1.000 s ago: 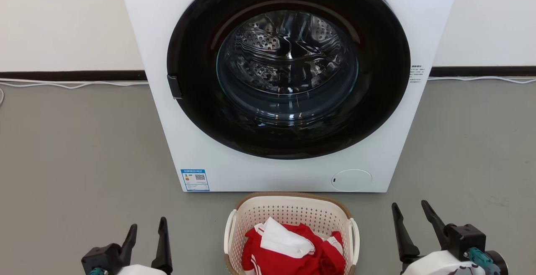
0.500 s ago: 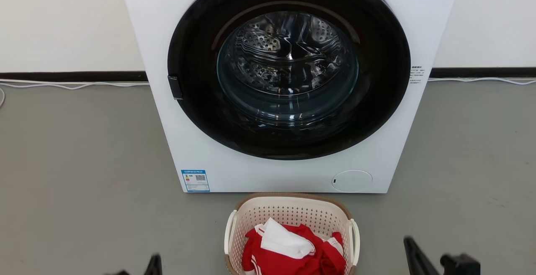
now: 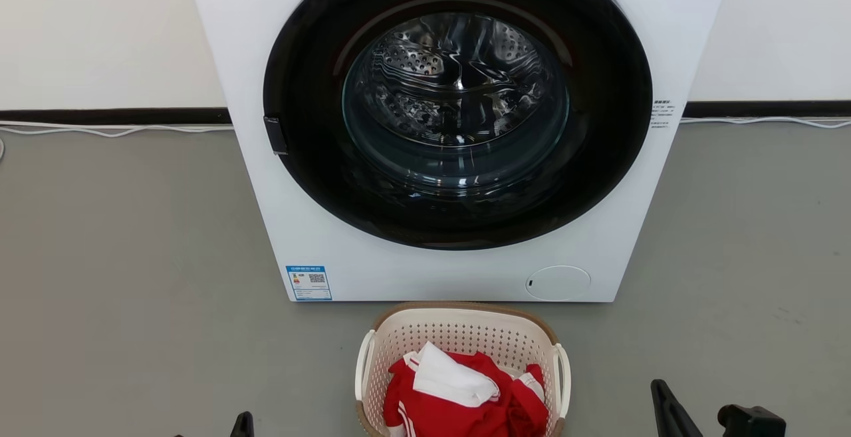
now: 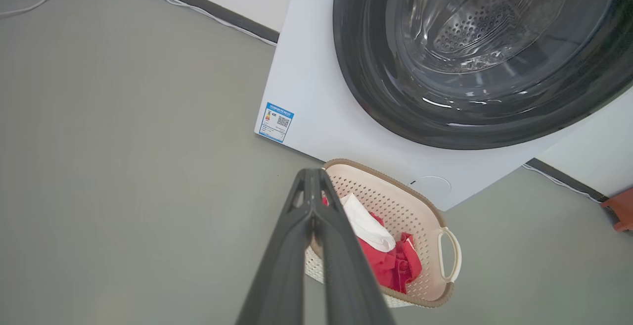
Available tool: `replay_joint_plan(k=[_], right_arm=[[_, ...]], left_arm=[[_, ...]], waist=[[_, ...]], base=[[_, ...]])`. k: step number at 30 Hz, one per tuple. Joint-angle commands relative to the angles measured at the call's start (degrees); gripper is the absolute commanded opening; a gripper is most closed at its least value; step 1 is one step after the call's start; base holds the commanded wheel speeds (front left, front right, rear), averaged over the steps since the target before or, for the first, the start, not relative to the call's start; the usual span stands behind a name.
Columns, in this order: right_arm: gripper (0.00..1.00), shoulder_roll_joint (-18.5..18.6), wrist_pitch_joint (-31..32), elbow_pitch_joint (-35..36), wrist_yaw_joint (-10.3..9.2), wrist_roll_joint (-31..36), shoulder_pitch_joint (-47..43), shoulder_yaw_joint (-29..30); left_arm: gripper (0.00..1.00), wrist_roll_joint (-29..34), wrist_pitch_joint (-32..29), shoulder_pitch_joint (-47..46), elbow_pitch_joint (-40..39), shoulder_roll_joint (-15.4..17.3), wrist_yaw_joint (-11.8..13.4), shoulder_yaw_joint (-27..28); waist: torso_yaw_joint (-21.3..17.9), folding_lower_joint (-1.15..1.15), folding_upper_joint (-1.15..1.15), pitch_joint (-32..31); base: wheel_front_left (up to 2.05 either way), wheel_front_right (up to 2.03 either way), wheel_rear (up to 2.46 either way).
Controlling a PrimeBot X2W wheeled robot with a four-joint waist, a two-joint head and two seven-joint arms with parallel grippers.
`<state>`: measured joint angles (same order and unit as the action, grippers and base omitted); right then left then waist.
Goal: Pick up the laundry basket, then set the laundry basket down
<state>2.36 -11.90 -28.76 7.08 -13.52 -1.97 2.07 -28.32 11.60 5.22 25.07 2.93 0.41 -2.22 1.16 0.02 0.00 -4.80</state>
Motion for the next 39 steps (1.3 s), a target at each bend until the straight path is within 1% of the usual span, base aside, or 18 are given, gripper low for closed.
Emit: replay_joint_plan(k=[1, 39], right_arm=[[0.00, 0.2, 0.5, 1.8, 0.05, -1.9, 2.6, 0.3], [0.00, 0.3, 6.5, 6.2, 0.17, -27.9, 4.4, 1.7]], left_arm=[[0.00, -1.4, -0.2, -2.9, -1.8, 0.2, -0.5, 0.6], [0.00, -22.6, -6.2, -5.8, -4.9, 0.1, -3.0, 3.4]], waist=[[0.0, -0.01, 0.00, 0.1], [-0.4, -0.02, 0.00, 1.7]], base=[[0.00, 0.00, 0.00], [0.00, 0.00, 0.00]])
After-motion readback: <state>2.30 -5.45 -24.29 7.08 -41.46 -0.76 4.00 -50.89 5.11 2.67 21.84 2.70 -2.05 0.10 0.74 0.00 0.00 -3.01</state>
